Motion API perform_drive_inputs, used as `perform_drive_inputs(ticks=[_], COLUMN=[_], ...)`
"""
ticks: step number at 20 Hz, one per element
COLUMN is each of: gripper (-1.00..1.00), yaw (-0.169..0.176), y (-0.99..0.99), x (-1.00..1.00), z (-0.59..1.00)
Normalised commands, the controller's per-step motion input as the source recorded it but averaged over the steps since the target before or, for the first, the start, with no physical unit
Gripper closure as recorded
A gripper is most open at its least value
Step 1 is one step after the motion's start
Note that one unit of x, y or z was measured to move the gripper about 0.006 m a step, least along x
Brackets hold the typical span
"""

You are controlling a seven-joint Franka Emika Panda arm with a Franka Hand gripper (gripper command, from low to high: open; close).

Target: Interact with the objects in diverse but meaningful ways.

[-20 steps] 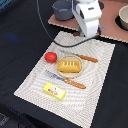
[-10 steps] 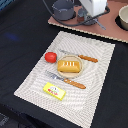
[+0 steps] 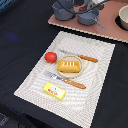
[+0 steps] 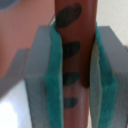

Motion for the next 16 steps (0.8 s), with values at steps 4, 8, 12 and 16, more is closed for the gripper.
perform_drive_inputs(ticks=[4,8,12,16], gripper=[1.0,1.0,1.0,1.0], yaw=[0.004,0.0,0.0,0.0], y=[0.64,0.51,0.42,0.38], x=[0.03,0.24,0.44,0.41], z=[-0.03,-0.07,-0.1,-0.11])
